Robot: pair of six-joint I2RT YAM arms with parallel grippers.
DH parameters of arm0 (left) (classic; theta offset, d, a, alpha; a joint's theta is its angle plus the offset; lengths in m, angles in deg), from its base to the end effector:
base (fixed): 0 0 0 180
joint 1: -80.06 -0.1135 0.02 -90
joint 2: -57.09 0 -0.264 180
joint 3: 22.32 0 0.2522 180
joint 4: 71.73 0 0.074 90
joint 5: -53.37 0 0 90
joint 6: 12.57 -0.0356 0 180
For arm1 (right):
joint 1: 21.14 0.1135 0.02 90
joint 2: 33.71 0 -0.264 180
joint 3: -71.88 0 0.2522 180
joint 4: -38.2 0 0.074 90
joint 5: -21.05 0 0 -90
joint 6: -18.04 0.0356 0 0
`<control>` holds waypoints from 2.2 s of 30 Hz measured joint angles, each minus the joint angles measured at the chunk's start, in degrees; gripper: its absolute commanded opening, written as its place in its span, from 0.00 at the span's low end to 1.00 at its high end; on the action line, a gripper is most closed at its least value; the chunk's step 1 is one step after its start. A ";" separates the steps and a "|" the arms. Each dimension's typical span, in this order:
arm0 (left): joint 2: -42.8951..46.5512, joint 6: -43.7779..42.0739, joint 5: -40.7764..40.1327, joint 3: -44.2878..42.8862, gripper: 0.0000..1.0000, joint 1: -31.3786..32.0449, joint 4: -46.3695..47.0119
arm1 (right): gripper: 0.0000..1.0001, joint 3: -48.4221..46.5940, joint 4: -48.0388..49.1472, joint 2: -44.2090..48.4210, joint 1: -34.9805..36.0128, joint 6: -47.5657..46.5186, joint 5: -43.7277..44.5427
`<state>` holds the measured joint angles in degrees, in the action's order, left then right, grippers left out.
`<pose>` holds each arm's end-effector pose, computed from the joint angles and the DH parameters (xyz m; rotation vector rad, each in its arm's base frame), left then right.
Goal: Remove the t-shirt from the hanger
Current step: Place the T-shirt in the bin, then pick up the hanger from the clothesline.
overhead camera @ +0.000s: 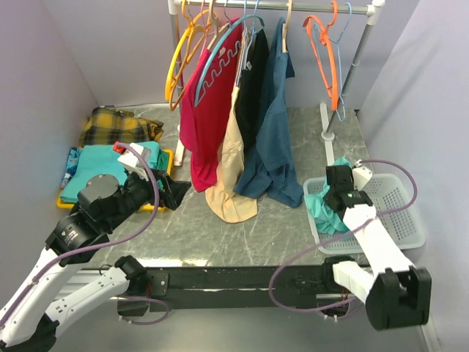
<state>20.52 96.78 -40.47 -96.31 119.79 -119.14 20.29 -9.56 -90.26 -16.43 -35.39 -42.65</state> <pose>0.0908 -0.0724 0.4050 0.2680 1.7763 -0.6906 0.1905 -0.0001 0.2277 0.8302 2.2281 -0.2364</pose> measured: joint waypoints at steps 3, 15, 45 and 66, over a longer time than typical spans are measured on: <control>0.00 0.11 -1.01 0.00 0.99 0.00 0.22 | 0.16 -0.11 -0.74 -4.39 -0.50 3.13 1.46; 0.66 1.11 -4.00 0.00 0.99 0.00 0.70 | 0.74 -2.34 -4.44 -4.37 -1.11 7.28 1.42; -35.87 -6.69 -6.27 -33.11 0.99 0.00 11.21 | 0.71 -17.40 -14.51 15.61 4.37 2.89 -1.51; -58.99 -5.53 -6.93 -48.09 0.52 0.59 21.97 | 0.70 -14.86 -11.85 19.80 10.16 4.26 -5.51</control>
<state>-38.48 91.25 -47.40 -144.40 120.38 -97.17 5.43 -21.41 -70.46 -6.26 -31.12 -48.16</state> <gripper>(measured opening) 0.582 0.707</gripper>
